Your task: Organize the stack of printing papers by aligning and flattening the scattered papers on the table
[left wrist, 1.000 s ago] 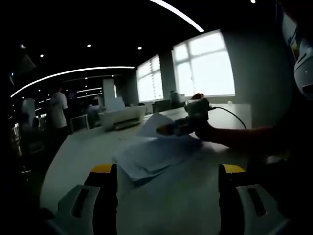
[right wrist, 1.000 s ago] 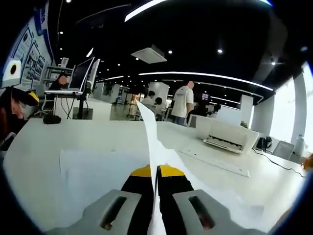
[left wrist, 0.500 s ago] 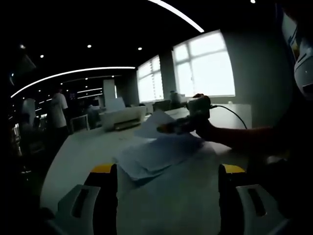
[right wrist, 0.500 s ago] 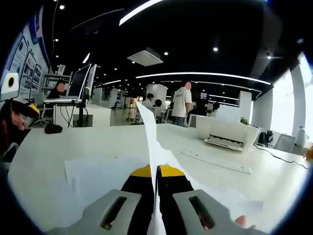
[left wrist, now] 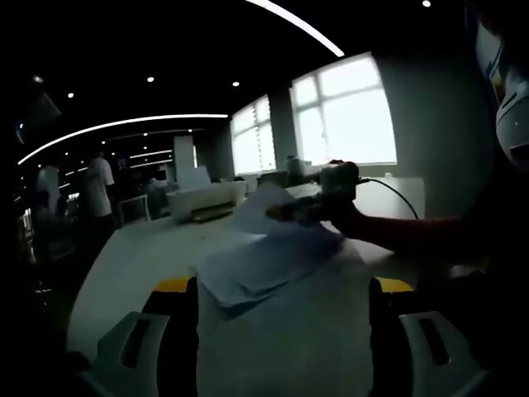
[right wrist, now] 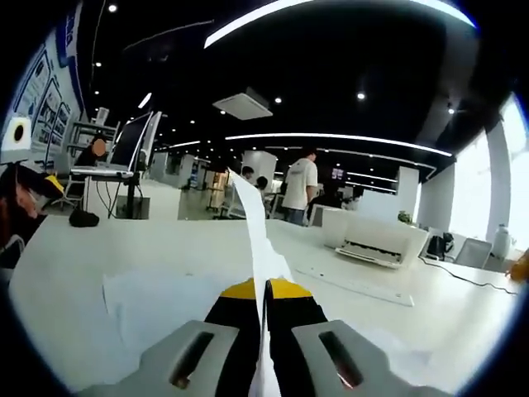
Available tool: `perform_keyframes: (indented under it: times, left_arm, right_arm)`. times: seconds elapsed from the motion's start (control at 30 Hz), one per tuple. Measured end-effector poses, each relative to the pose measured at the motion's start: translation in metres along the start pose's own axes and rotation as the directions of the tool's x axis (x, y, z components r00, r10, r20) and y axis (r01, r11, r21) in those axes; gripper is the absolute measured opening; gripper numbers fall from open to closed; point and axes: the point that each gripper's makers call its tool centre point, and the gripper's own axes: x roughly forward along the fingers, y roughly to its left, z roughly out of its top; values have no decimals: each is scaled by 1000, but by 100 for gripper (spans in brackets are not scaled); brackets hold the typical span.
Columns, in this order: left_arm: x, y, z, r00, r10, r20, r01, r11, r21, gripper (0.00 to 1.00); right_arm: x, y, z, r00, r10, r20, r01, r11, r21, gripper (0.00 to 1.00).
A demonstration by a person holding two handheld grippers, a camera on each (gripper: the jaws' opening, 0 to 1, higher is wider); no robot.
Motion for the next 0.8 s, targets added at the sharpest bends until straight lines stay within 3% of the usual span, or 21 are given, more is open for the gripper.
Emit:
perform_keyframes:
  times: [0.53,0.8]
  left_arm:
    - [-1,0,0,1000,0,-7,0,1000,-7,88]
    - [-4,0,3,1000,2,0,-2,1000,3,91]
  right_arm:
    - [-1,9,5,1000,13,-20,-13,1000,-14,0]
    - [-6,15,24,1000,22,10,-22,999,-26,0]
